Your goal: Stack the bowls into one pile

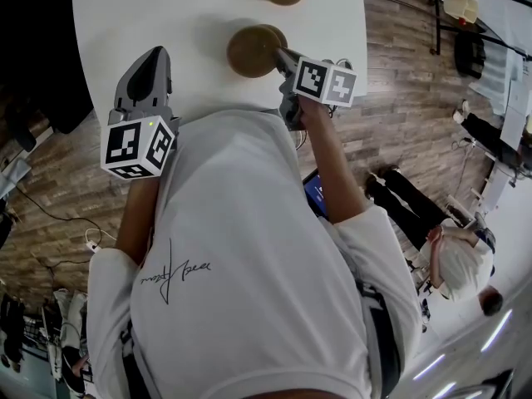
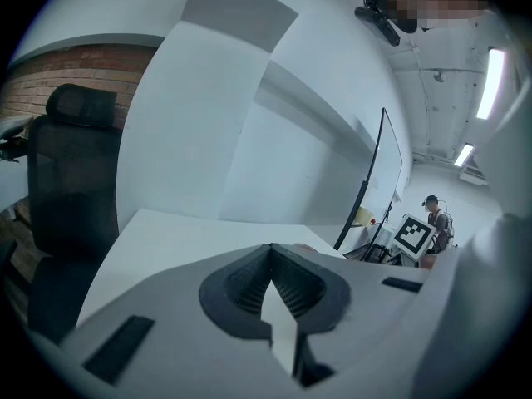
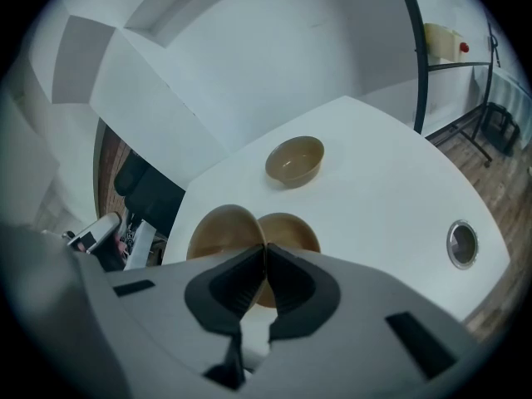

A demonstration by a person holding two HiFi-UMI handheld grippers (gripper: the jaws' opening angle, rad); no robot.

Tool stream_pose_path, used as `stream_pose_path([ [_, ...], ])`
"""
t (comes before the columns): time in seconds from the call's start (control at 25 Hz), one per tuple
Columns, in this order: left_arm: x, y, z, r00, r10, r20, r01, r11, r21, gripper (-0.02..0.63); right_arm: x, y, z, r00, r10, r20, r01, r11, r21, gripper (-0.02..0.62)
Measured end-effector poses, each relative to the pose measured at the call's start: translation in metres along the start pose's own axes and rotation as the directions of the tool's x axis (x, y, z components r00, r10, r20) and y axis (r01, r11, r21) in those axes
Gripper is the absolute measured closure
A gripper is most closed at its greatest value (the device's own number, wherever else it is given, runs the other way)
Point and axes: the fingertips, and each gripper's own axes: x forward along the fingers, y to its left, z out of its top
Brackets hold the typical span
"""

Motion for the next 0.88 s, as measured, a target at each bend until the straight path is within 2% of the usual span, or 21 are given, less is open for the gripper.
stream_pose_path([
  [0.88, 0.003, -0.001, -0.004, 1.0, -0.003, -0.013, 0.003, 1.0, -0.009, 0.6, 0.001, -0.037, -0.006, 0.997, -0.075, -0.003, 0.075, 0.994, 0.081, 0.574],
])
